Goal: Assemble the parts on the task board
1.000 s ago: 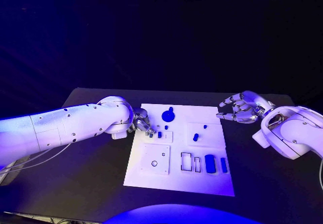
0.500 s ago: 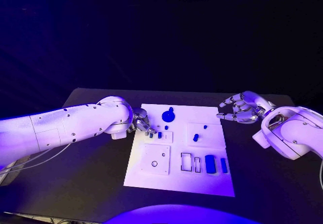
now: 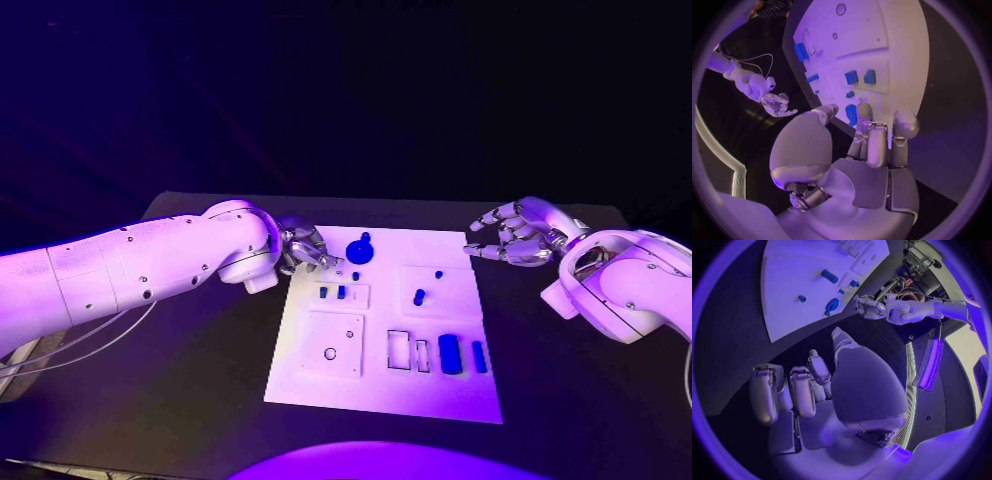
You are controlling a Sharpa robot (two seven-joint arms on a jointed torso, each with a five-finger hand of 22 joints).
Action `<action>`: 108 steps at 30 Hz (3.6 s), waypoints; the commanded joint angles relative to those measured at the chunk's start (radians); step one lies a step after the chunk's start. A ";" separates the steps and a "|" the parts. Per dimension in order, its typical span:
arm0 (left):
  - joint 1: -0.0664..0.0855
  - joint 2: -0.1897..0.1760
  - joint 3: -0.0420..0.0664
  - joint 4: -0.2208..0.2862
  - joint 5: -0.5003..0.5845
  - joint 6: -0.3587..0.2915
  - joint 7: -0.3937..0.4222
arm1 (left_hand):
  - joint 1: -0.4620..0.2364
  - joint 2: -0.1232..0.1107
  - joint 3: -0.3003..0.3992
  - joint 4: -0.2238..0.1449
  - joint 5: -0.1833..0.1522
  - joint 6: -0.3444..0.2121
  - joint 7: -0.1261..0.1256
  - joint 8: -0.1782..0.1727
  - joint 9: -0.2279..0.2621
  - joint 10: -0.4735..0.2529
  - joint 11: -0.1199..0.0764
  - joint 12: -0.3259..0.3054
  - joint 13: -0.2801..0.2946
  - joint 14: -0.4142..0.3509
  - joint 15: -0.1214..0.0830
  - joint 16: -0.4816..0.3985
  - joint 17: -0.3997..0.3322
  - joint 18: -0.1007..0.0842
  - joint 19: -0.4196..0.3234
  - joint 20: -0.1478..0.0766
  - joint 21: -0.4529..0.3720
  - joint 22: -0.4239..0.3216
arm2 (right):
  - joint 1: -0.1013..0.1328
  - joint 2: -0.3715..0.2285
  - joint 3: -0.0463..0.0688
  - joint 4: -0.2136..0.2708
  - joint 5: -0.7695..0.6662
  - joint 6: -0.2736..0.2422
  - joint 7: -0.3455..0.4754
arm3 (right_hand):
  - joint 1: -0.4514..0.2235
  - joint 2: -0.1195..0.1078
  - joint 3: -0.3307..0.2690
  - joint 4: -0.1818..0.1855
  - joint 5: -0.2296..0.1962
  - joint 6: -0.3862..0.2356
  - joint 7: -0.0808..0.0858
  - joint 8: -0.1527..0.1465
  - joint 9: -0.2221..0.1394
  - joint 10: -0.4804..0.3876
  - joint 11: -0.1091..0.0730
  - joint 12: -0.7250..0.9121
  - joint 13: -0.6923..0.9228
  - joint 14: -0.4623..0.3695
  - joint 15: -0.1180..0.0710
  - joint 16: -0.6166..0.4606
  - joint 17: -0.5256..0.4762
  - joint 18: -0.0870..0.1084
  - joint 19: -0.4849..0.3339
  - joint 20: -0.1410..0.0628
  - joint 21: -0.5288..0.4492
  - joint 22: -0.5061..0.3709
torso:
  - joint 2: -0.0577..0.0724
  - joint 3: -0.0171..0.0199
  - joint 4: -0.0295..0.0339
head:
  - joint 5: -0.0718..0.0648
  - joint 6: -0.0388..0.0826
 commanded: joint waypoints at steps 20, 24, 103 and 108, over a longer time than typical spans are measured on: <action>-0.003 0.091 -0.044 -0.032 -0.476 -0.174 0.460 | 0.430 -0.070 0.071 -0.071 -0.010 -0.075 0.068 -0.121 -0.285 -0.242 0.081 -0.360 -0.379 -0.390 0.075 -0.349 -0.611 0.083 -0.327 0.075 -0.342 -0.387 | 0.000 -0.002 0.000 0.000 0.006 -0.024 0.044 | 0.012 0.014 0.000 -0.005 0.008 0.014 -0.007 0.016 -0.001 -0.071 -0.006 -0.063 -0.072 0.067 -0.009 -0.032 0.137 0.034 0.014 -0.004 -0.067 0.198 | 0.001 0.0001 0.0004 | -0.014 0.008; -0.003 0.107 -0.052 -0.046 -0.541 -0.136 0.456 | 0.433 -0.074 0.067 -0.075 -0.014 -0.062 0.067 -0.128 -0.301 -0.238 0.082 -0.372 -0.392 -0.368 0.075 -0.324 -0.587 0.083 -0.325 0.075 -0.337 -0.382 | 0.000 -0.001 0.000 0.001 0.006 -0.026 0.045 | 0.013 0.015 0.000 -0.006 0.008 0.014 -0.007 0.017 -0.001 -0.073 -0.006 -0.066 -0.075 0.067 -0.009 -0.032 0.136 0.034 0.014 -0.004 -0.068 0.198 | 0.002 -0.0005 -0.0007 | -0.014 0.008; -0.010 0.206 -0.065 -0.187 -0.571 -0.018 0.437 | 0.457 -0.003 0.137 -0.158 -0.021 0.156 0.033 -0.171 -0.389 -0.057 0.045 -0.468 -0.492 -0.167 0.042 -0.075 -0.343 0.063 -0.241 0.048 -0.141 -0.177 | 0.000 0.008 0.000 -0.002 0.012 0.000 0.041 | 0.015 0.010 0.019 -0.003 0.011 -0.004 -0.015 0.051 -0.010 -0.293 -0.017 -0.358 -0.435 -0.008 -0.024 -0.251 -0.118 0.105 -0.142 -0.020 -0.486 0.016 | 0.001 0.0002 0.0002 | -0.015 0.001; -0.010 0.204 -0.065 -0.189 -0.569 -0.028 0.438 | 0.450 -0.002 0.141 -0.166 -0.021 0.167 0.033 -0.184 -0.389 -0.041 0.044 -0.492 -0.499 -0.159 0.042 -0.071 -0.341 0.061 -0.233 0.045 -0.130 -0.163 | 0.000 0.008 0.000 -0.002 0.012 0.001 0.039 | 0.015 0.010 0.019 -0.003 0.011 -0.004 -0.015 0.051 -0.010 -0.293 -0.017 -0.358 -0.435 -0.008 -0.024 -0.251 -0.118 0.105 -0.142 -0.020 -0.486 0.016 | 0.001 0.0001 0.0000 | -0.016 0.001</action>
